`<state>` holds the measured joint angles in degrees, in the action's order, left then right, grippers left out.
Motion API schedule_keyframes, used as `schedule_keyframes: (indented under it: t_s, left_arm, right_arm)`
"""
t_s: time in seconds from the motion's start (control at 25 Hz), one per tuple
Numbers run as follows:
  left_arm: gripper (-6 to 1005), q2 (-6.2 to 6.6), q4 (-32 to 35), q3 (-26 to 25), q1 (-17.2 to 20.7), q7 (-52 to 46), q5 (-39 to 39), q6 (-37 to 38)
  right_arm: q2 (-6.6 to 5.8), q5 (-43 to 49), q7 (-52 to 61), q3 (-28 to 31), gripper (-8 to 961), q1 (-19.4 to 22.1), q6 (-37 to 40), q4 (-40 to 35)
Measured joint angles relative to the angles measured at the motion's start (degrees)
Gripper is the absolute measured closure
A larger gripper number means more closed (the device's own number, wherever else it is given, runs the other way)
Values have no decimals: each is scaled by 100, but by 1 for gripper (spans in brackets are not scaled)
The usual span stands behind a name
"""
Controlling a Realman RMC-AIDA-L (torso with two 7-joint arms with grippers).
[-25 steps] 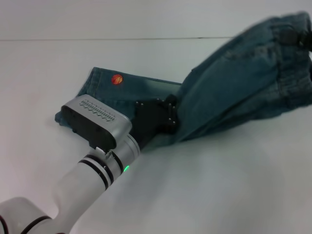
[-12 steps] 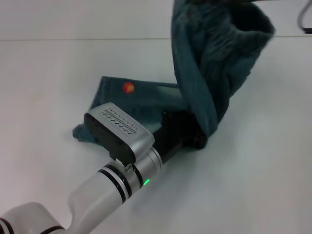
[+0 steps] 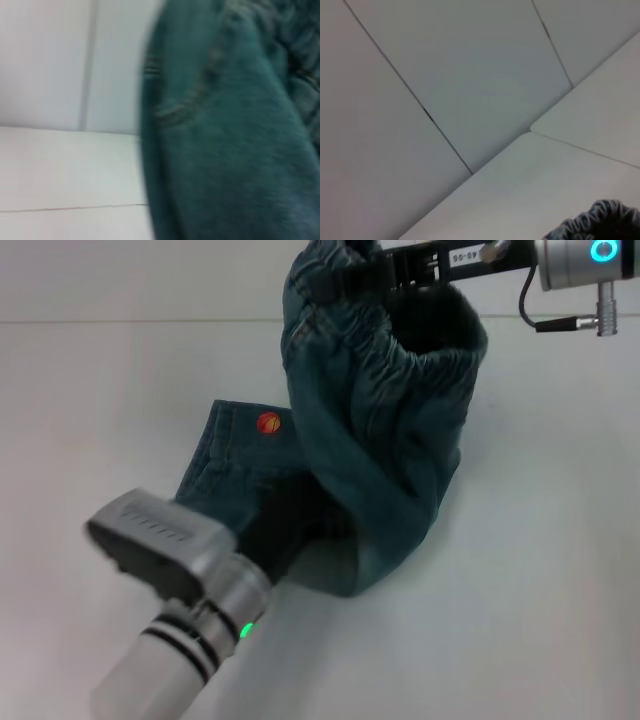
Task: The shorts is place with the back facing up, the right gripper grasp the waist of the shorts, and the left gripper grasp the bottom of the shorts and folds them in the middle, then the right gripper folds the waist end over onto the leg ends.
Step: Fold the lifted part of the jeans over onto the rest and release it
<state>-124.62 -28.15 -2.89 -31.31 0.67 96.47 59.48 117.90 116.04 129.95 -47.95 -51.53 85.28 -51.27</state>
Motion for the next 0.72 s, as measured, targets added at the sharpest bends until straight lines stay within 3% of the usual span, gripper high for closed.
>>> schedule_keyframes:
  t_s: [0.36,0.72]
  left_arm:
    - [998,-1,63,-538,956,219,-47,982]
    - [998,-1,95,-963,1459,317,-54,1960]
  right_arm:
    - [-51,82,-147,-384,823,-124,-336,364]
    - [141,478,-311,-1139,818,-467,-1220,506]
